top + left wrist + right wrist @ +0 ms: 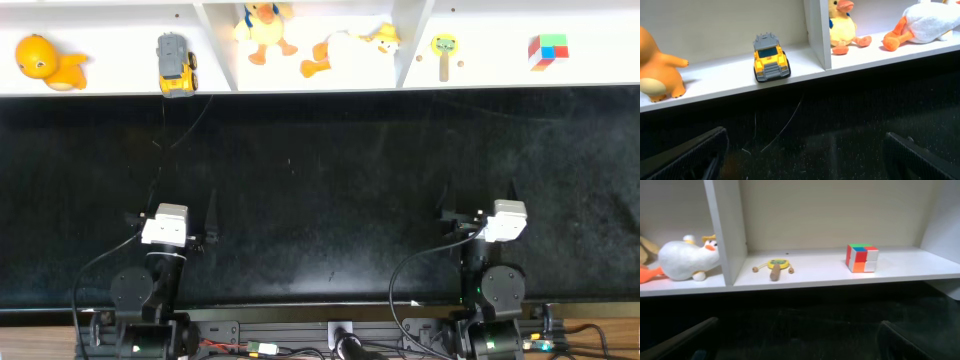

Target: Store Toys

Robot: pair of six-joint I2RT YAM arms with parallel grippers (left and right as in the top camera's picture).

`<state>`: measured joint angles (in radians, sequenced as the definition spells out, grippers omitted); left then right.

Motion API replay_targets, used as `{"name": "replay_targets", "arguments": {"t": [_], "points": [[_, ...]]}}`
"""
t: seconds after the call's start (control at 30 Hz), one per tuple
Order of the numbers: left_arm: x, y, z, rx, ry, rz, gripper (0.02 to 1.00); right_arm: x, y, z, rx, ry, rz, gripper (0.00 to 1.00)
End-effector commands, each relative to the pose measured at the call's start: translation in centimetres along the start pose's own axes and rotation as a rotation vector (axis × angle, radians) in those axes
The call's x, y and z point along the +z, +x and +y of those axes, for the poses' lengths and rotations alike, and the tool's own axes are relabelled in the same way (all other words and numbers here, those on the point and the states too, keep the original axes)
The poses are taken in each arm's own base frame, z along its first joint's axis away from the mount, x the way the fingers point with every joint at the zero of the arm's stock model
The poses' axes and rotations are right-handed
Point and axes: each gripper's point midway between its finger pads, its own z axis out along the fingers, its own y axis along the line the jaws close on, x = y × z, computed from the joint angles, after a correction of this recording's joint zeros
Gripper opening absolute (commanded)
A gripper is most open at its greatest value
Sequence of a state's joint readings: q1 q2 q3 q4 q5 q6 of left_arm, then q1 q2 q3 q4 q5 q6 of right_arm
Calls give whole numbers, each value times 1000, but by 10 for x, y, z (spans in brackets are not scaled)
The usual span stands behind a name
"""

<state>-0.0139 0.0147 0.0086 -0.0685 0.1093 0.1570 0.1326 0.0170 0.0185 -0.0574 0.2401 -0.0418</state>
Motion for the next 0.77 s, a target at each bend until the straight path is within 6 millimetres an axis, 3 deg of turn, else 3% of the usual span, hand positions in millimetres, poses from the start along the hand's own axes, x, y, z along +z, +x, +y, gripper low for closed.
{"name": "replay_targets", "arguments": {"t": [0.03, 0.77], "points": [[-1, -1, -3, -7, 14, -7, 996, -1, 10, 22, -7, -127, 28, 996], [-1, -1, -3, -7, 14, -7, 998, -1, 11, 25, -7, -145, 31, 996]]}}
